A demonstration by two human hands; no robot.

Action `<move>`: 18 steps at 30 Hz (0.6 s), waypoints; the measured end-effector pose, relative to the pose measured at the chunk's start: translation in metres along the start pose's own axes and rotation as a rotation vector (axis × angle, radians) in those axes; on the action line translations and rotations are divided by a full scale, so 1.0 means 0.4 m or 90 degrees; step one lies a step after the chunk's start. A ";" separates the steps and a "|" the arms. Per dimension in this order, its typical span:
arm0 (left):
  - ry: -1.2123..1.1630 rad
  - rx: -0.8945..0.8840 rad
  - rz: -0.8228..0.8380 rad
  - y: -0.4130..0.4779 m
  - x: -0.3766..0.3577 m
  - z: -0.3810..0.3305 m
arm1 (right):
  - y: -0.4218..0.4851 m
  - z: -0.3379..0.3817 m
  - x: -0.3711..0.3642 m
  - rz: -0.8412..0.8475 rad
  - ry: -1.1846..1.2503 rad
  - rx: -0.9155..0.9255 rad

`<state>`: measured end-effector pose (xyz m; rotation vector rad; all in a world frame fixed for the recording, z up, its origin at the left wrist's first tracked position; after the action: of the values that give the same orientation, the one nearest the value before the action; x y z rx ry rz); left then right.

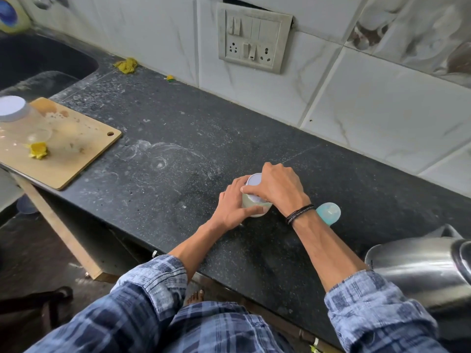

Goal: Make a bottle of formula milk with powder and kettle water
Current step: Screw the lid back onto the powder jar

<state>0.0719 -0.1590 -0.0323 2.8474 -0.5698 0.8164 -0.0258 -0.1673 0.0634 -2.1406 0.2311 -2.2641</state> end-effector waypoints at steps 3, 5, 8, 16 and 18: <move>0.004 -0.003 0.003 0.001 -0.001 -0.001 | -0.008 -0.007 -0.004 -0.013 -0.003 -0.021; -0.001 -0.006 0.004 0.003 -0.002 -0.001 | -0.007 -0.015 -0.008 -0.007 -0.011 -0.025; -0.001 -0.003 0.002 0.006 -0.002 0.005 | 0.006 -0.027 -0.017 0.051 -0.027 -0.013; -0.006 -0.001 -0.010 0.004 0.002 0.004 | 0.024 -0.004 -0.016 0.136 0.031 0.078; -0.005 0.000 -0.013 0.004 0.003 0.005 | 0.022 0.000 -0.016 0.153 0.043 0.101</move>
<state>0.0731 -0.1613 -0.0335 2.8527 -0.5412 0.8026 -0.0262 -0.1754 0.0559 -1.8527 0.2834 -2.1419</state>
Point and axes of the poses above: each hand's wrist, its own y-axis towards the middle knuckle, its own x-axis out of the back of the hand, z = x × y, the point moved 10 cm from there along y, towards the middle knuckle, and after that the axes turned 1 degree about y, right-handed, at the moved point
